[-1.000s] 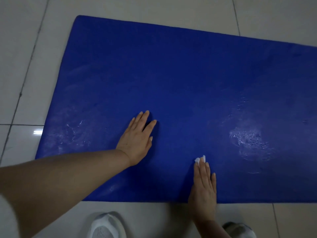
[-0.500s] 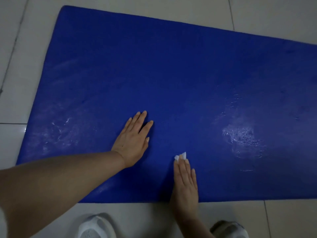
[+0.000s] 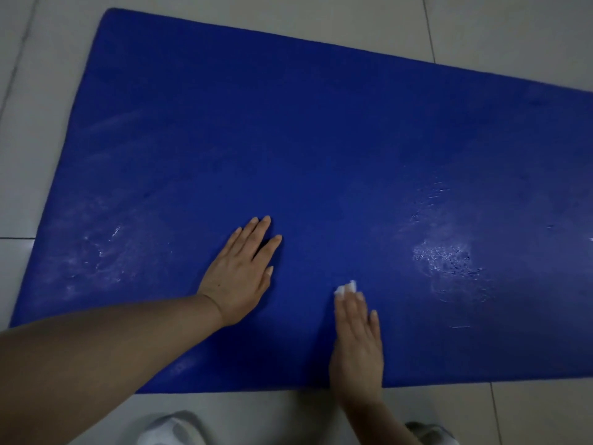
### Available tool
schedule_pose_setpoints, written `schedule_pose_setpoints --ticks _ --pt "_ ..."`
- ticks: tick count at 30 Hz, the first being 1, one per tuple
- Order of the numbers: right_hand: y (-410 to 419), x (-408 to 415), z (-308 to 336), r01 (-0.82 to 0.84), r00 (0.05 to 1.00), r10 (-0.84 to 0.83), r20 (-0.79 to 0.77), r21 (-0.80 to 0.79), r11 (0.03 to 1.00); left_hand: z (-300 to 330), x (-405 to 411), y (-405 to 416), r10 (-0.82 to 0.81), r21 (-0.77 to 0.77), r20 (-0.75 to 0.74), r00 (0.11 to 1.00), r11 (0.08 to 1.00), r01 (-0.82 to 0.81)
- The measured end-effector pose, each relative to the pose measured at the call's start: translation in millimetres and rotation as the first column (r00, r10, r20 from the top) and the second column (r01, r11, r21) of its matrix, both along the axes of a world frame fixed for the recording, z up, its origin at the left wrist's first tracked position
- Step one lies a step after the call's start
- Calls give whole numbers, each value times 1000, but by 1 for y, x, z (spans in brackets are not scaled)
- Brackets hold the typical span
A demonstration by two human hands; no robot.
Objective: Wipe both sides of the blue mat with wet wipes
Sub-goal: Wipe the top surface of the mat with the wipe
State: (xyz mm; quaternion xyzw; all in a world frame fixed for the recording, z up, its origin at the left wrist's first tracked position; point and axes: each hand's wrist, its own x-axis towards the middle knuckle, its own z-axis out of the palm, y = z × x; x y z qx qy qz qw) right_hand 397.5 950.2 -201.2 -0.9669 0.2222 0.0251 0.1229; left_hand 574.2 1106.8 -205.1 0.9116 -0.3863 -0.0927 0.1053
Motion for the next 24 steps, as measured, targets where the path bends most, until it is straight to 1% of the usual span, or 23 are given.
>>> schedule_pose_setpoints --ticks 2,4,6,9,10,11,14,16,17,18,21,22,23,24 --pt "-21 5 -2 143 990 -143 13 -15 990 -1 0 0 -3 1 2 1000 1000 3" --pt "-23 12 -2 193 981 -193 33 -25 981 -2 0 0 -4 8 5 1000 1000 4" --pt "-6 17 -1 117 992 -115 60 -23 993 -2 0 0 -7 11 21 1000 1000 6" --pt "19 14 1 -78 996 78 48 1 997 -2 -1 -1 -10 12 39 999 1000 10" --pt "15 15 1 -93 995 93 38 3 996 -2 -1 -1 -11 9 43 999 1000 10" --pt "6 16 0 -67 997 68 31 -8 998 -3 -1 0 -12 6 46 999 1000 11" --pt "-27 22 -2 151 988 -150 40 -20 988 -5 -1 0 -10 5 52 999 1000 10" --pt "-35 31 -2 242 968 -241 66 1 970 -6 -1 0 -5 6 60 998 1000 4" --pt "-32 36 -2 237 968 -236 80 6 972 -6 -1 0 -4 7 64 998 1000 3" --pt "-25 40 -3 190 977 -190 94 6 982 -7 -1 -1 -3 6 65 998 1000 3" --pt "-5 43 -5 -59 993 60 106 -11 998 -8 -1 0 3 -12 60 998 1000 -2" --pt "-8 44 -6 -97 990 98 98 -11 995 -8 -1 0 3 -16 60 998 1000 -2" --pt "-15 45 -6 -82 992 82 90 -3 997 -8 -1 0 3 -17 58 998 1000 -2" --pt "-25 46 -6 -18 996 17 89 2 1000 -8 -1 0 3 -17 58 998 1000 -2"
